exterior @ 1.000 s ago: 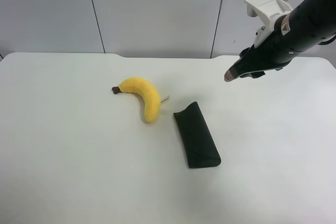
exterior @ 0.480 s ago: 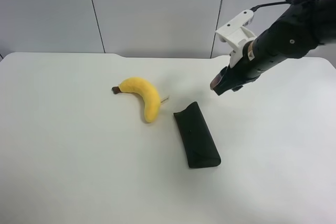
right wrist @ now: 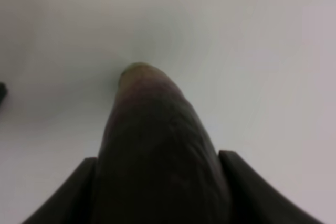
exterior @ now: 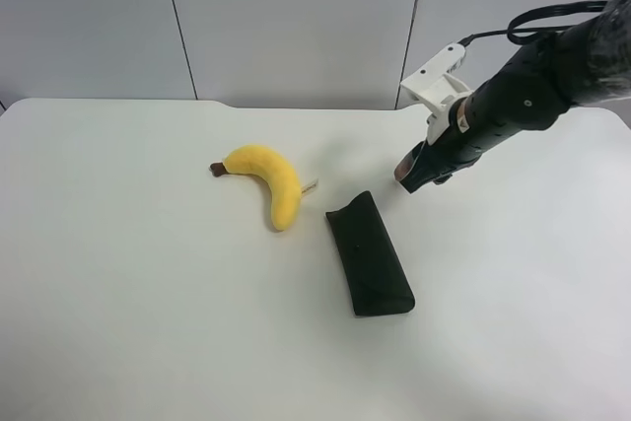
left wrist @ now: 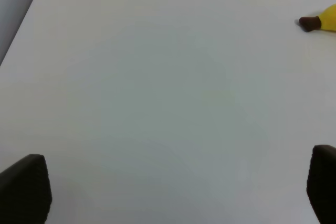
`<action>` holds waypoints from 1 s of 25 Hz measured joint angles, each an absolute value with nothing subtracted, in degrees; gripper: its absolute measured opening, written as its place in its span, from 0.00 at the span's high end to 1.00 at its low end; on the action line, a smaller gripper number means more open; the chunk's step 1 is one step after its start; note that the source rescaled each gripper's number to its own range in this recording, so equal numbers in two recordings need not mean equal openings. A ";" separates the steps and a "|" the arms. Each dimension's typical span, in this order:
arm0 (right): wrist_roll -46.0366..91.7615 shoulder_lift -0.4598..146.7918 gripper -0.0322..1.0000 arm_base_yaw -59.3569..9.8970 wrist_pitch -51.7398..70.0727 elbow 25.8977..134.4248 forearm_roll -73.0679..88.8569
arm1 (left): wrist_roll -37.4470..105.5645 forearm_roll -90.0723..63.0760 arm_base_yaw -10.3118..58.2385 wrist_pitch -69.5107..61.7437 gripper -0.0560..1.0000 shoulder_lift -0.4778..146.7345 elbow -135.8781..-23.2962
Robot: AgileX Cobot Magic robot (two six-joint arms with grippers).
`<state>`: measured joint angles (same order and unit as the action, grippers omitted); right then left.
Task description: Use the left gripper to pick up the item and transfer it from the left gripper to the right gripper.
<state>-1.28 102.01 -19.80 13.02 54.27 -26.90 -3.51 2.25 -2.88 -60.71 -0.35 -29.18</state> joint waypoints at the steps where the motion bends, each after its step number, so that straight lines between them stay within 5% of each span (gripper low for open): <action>1: -1.28 102.01 0.96 -19.21 12.96 54.27 -26.90 | -3.51 2.25 -2.88 -60.71 0.00 -0.35 -29.18; 10: 0.90 102.01 0.94 -18.60 12.29 54.27 -26.87 | -3.51 2.25 -2.88 -60.71 0.00 -0.35 -29.18; 12: 0.94 102.01 0.75 -18.59 12.29 54.27 -26.87 | -3.51 2.25 -2.88 -60.71 0.00 -0.35 -29.18; 15: 1.06 102.01 0.24 -18.59 12.29 54.27 -26.87 | -3.51 2.25 -2.88 -60.71 0.00 -0.35 -29.18; 17: 1.06 102.01 0.10 -18.59 12.29 54.27 -26.87 | -3.51 2.25 -2.88 -60.71 0.00 -0.35 -29.18; 25: 0.88 102.01 0.02 -18.59 12.65 54.27 -26.87 | -3.51 2.25 -2.88 -60.71 0.00 -0.35 -29.18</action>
